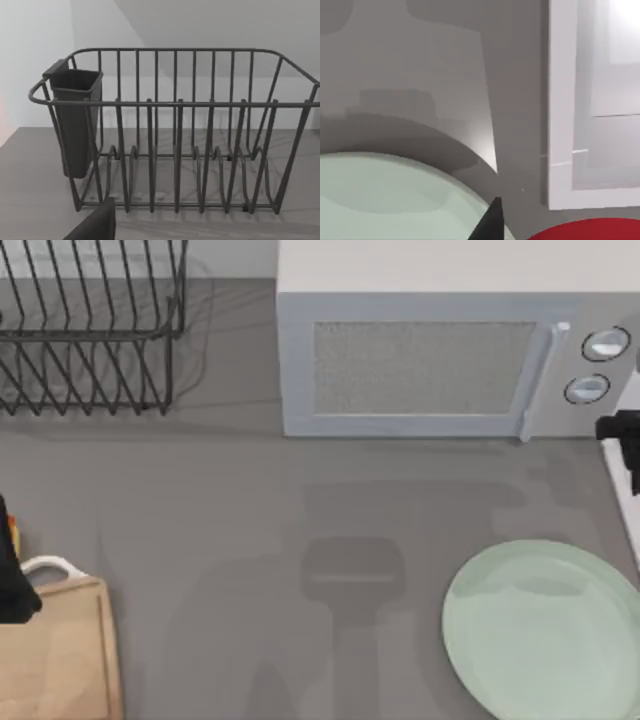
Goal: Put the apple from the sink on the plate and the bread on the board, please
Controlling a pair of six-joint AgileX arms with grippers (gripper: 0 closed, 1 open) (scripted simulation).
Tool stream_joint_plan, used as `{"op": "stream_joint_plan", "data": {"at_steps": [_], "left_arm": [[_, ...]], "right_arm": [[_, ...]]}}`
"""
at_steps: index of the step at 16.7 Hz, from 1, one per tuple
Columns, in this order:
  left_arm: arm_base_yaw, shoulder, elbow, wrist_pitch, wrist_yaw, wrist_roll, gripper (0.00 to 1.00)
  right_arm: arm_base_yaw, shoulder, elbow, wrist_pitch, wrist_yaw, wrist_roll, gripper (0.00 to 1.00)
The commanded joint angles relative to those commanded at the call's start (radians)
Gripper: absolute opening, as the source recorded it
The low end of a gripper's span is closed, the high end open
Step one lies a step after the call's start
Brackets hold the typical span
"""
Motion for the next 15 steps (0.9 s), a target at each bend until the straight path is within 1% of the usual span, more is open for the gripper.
{"op": "stream_joint_plan", "data": {"at_steps": [5,9,12,15], "left_arm": [[0.000,0.000,0.000,0.000,0.000,0.000,1.00],[0.000,0.000,0.000,0.000,0.000,0.000,1.00],[0.000,0.000,0.000,0.000,0.000,0.000,1.00],[0.000,0.000,0.000,0.000,0.000,0.000,1.00]], "right_arm": [[0.207,-0.130,-0.089,-0.069,0.001,0.188,0.00],[0.346,-0.200,-0.136,-0.103,0.000,0.303,0.00],[0.406,-0.227,-0.155,-0.114,0.000,0.350,0.00],[0.415,-0.232,-0.157,-0.115,0.000,0.357,0.00]]}}
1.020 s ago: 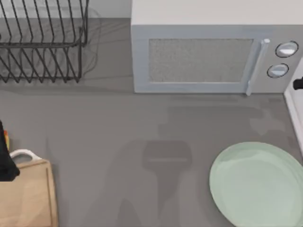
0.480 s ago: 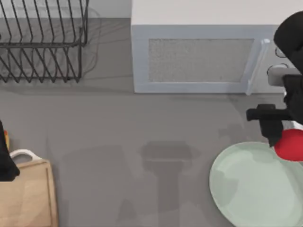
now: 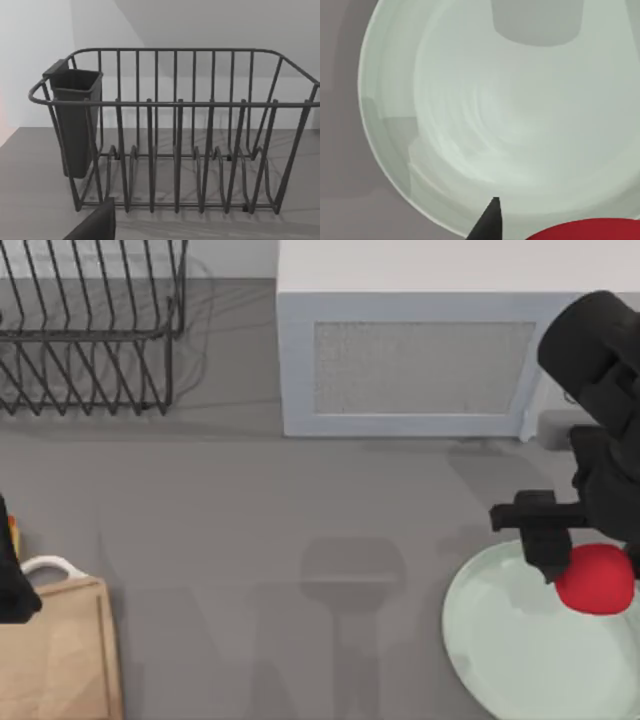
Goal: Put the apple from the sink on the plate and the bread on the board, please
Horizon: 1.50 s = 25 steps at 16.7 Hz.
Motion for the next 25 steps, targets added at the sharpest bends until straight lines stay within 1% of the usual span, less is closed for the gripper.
{"op": "stream_joint_plan", "data": {"at_steps": [3,16,17,25], "left_arm": [[0.000,0.000,0.000,0.000,0.000,0.000,1.00],[0.000,0.000,0.000,0.000,0.000,0.000,1.00],[0.000,0.000,0.000,0.000,0.000,0.000,1.00],[0.000,0.000,0.000,0.000,0.000,0.000,1.00]], "right_arm": [[0.000,0.000,0.000,0.000,0.000,0.000,0.00],[0.000,0.000,0.000,0.000,0.000,0.000,0.98],[0.000,0.000,0.000,0.000,0.000,0.000,1.00],[-0.001,0.001,0.000,0.000,0.000,0.000,1.00]]}}
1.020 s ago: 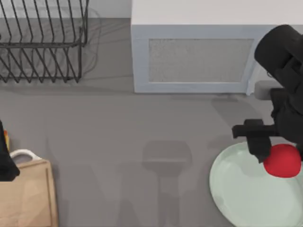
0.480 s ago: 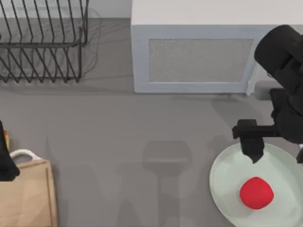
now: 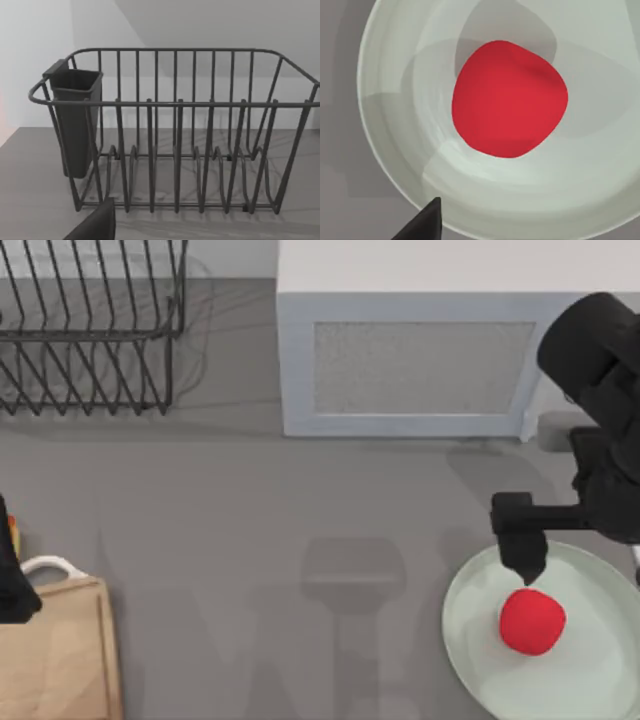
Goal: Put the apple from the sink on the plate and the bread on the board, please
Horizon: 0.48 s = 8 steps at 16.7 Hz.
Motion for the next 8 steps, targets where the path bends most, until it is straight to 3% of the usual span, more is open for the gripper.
{"op": "stream_joint_plan", "data": {"at_steps": [4,8], "left_arm": [[0.000,0.000,0.000,0.000,0.000,0.000,1.00],[0.000,0.000,0.000,0.000,0.000,0.000,1.00]], "right_arm": [[-0.021,-0.056,-0.048,0.048,0.000,-0.021,1.00],[-0.087,-0.273,-0.212,0.211,0.000,-0.089,1.00]]}}
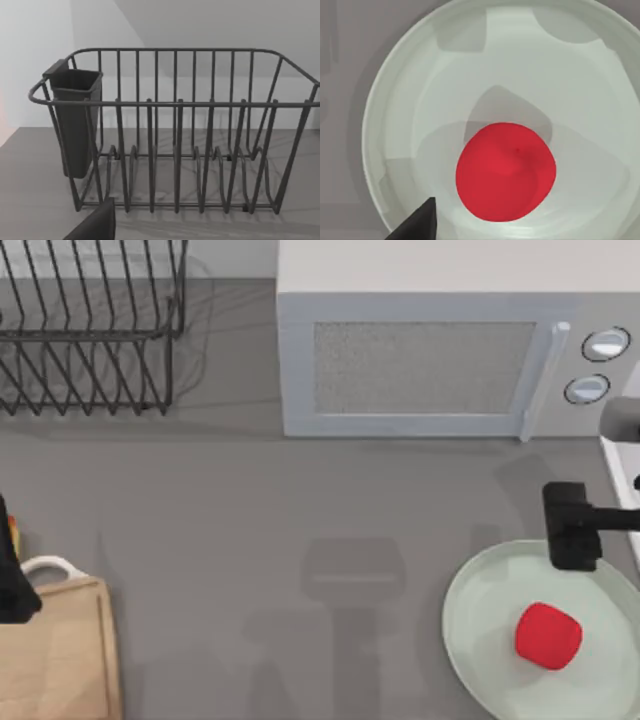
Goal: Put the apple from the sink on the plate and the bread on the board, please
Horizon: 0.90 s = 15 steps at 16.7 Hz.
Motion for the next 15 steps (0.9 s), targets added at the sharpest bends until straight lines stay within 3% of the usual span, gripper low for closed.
{"op": "stream_joint_plan", "data": {"at_steps": [10,15], "left_arm": [[0.000,0.000,0.000,0.000,0.000,0.000,1.00],[0.000,0.000,0.000,0.000,0.000,0.000,1.00]], "right_arm": [[-0.269,-0.927,-0.659,0.658,0.000,-0.275,1.00],[-0.378,-1.238,-0.921,0.920,0.000,-0.386,1.00]]}}
